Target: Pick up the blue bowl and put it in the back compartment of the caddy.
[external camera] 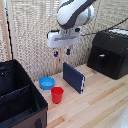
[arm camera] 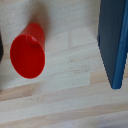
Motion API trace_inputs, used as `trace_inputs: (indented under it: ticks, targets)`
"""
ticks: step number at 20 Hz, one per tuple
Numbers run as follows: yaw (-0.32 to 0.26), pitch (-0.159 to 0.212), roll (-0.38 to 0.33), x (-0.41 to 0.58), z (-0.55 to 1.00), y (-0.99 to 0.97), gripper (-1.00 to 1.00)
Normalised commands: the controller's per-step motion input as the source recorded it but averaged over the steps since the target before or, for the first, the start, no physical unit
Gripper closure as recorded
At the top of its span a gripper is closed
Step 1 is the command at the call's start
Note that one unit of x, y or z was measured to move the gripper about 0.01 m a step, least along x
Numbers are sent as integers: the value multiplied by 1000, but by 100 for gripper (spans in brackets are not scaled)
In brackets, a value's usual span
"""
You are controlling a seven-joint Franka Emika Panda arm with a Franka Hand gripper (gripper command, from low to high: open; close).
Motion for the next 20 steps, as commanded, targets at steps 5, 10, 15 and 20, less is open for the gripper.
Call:
trace_inputs:
  ticks: [5,10,15,20]
  targets:
    - [-25,101,-2,694,-145,126,-100]
    - [-19,109,-6,682,-173,119,-100]
    - [-17,118,-16,557,-246,145,-100]
    - [-72,77,-2,298,-334,137,-100]
